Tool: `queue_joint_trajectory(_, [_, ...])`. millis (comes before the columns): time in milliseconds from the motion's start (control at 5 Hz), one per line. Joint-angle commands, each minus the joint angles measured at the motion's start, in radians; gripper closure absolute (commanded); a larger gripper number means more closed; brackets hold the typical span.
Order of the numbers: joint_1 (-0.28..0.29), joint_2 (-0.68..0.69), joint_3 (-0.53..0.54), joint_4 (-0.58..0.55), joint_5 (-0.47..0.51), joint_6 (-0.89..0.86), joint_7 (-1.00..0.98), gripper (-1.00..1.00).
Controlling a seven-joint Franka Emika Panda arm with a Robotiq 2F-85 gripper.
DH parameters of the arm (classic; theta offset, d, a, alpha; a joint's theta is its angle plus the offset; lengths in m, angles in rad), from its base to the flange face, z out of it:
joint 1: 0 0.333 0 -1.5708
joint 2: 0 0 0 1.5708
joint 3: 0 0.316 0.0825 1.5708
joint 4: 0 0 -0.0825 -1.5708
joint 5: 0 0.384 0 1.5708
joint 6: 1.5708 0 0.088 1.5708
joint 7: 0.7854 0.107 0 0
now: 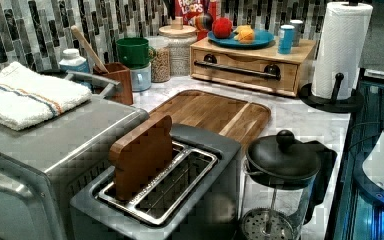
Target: Open the drawer.
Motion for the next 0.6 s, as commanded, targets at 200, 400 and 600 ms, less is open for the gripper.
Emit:
queue_joint_trajectory(200, [-0.07, -0.097, -0.037, -0.233, -0.045, 0.189, -0.518, -1.0])
queue_joint_trajectory(400, [-0.1, -0.098, -0.064, -0.26, -0.077, 0.259, -0.675, -1.0])
queue_joint_trajectory(600, [-0.127, -0.088, -0.073, -0.281, -0.092, 0.321, -0.764, -1.0])
